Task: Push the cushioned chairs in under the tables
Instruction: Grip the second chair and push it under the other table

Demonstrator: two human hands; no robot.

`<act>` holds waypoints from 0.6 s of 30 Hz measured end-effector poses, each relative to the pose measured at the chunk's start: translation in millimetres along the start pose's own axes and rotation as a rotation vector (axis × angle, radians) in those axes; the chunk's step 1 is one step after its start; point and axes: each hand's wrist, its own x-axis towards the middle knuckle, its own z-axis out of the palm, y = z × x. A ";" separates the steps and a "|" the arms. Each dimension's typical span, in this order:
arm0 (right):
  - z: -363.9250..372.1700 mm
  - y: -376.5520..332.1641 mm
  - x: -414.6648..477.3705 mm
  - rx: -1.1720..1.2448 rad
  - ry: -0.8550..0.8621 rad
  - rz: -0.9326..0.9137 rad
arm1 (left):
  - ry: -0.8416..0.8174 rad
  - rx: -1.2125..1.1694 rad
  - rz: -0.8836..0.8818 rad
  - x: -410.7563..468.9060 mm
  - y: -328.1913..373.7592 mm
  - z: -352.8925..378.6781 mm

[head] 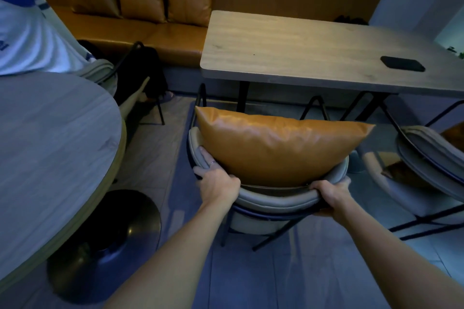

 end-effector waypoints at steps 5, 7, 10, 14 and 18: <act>-8.5 -10.3 9.8 -0.007 0.008 0.004 | -0.014 -0.017 -0.007 0.8 10.5 6.8; -7.9 -11.9 10.0 -0.012 0.010 -0.001 | -0.019 -0.018 -0.008 1.2 12.1 7.6; -1.0 -13.4 6.3 -0.089 0.089 -0.044 | -0.020 -0.011 0.002 1.5 11.1 7.7; 14.5 -12.8 -9.0 -0.234 0.177 -0.145 | -0.066 -0.036 0.045 6.0 2.9 1.5; 28.8 -6.3 -17.3 -0.516 0.231 -0.227 | -0.070 -0.169 -0.029 19.1 -7.1 -15.4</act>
